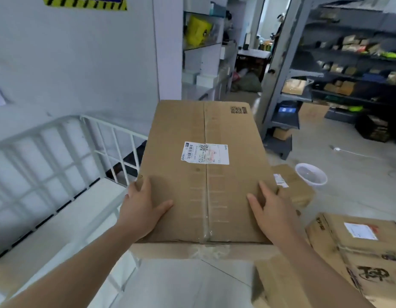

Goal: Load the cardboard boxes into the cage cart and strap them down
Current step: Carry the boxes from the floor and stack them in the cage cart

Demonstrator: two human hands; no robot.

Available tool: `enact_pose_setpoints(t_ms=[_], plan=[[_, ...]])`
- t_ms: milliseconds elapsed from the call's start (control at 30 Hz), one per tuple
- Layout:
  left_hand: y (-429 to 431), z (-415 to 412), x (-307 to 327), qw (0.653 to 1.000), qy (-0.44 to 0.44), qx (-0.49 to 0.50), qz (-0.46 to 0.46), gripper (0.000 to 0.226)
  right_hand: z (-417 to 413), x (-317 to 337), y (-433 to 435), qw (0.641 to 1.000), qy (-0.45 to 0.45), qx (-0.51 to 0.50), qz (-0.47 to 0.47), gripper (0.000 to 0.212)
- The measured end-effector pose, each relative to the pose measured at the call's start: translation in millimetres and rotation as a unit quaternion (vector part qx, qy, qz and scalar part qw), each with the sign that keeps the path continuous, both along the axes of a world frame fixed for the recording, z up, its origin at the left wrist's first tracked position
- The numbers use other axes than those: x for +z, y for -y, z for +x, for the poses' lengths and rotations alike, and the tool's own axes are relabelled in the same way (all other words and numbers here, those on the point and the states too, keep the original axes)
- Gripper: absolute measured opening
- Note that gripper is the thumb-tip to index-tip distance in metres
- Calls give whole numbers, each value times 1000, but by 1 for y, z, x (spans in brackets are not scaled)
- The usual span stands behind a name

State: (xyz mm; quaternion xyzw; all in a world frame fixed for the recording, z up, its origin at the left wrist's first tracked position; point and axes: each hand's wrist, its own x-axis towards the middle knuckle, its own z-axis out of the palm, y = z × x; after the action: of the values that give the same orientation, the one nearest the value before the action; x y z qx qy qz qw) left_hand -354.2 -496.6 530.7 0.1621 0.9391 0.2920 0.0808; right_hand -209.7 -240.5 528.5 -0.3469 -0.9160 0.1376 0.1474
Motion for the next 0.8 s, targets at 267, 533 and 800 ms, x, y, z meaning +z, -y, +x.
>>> enact_pose_setpoints(t_ms=[267, 533, 800], plan=[[85, -74, 16, 989, -30, 143, 5, 74, -149, 13, 57, 991, -35, 130, 14, 57], [146, -129, 18, 951, -26, 308, -9, 70, -302, 13, 111, 952, -45, 302, 14, 56], [194, -171, -2, 899, 11, 438, -27, 68, -421, -8, 176, 901, -6, 434, 4, 56]])
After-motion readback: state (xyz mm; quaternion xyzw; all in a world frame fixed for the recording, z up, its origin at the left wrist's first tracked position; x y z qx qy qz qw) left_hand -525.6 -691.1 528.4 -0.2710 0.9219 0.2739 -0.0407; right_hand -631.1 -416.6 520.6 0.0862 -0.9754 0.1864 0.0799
